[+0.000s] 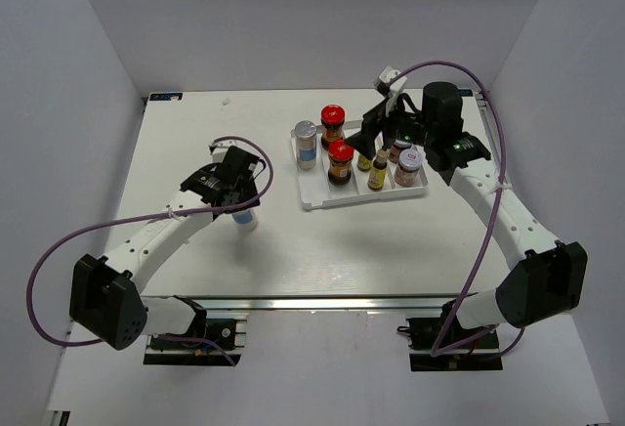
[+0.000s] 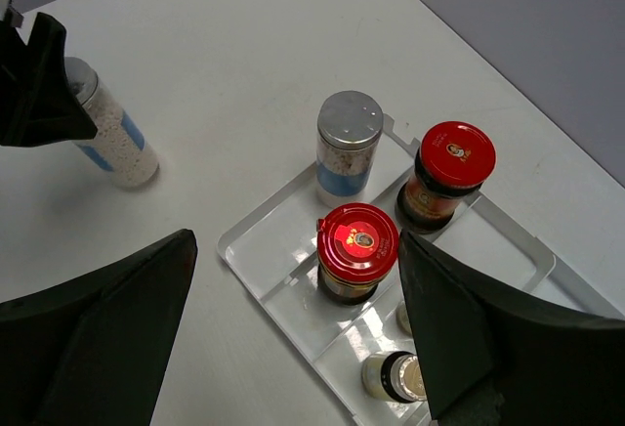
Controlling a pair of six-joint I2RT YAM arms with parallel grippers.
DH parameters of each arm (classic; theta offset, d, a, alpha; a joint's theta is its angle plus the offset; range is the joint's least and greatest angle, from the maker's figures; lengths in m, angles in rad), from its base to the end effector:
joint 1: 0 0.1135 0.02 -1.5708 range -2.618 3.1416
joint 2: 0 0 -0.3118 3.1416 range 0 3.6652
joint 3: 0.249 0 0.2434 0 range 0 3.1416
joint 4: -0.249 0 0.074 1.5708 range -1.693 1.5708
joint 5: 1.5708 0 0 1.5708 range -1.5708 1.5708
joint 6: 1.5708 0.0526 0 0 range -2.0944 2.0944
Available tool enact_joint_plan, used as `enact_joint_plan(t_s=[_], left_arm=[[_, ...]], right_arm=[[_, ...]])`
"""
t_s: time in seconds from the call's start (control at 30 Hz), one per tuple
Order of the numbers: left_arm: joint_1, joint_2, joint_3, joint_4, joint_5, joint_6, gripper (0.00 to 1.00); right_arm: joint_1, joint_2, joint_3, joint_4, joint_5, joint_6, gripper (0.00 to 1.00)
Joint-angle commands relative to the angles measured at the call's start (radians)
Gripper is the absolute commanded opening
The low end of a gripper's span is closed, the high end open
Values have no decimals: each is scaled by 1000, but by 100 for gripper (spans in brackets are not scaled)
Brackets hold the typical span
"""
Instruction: Organize the condiment bottles
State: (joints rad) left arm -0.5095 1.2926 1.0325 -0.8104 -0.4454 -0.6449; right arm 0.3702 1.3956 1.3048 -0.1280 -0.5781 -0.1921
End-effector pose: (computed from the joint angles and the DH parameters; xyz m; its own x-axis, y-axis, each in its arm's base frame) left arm 0.2171 -0.0953 0.3040 -0.7683 -0.1921 -0.6106 -0.2529 0.9674 0.0137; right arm 0.2891 0.1430 0.4332 -0.0458 -0.1893 -0.9808 -0.8242 0.5620 -0.0699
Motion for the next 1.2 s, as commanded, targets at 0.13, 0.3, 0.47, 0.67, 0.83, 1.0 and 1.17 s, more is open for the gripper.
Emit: enact_joint_plan(t_s=[0.13,0.3,0.47,0.67,0.83,1.0,1.17], left_arm=[[-145,57,275,27,20,13,0],[-182,169,423,59,36,47,0],[-182,319,558,105,50,96,0],[-182,442,653,137,66,145,0],[-182,520,713,139,85,163,0],[-182,539,689,140,80,174,0],[-184,554,647,145,85,183,30]], right_arm=[[-40,-41,-22,8,3,-3,88],[-70,-47,-44,5,0,-3,88],[-96,-49,-53,8,-6,0,88],[-128,-47,-59,14,-19,2,88],[-145,-44,-65,14,-23,-1,88],[-155,-40,-67,14,-28,-1,88],[-159,-30,-68,13,-32,-6,88]])
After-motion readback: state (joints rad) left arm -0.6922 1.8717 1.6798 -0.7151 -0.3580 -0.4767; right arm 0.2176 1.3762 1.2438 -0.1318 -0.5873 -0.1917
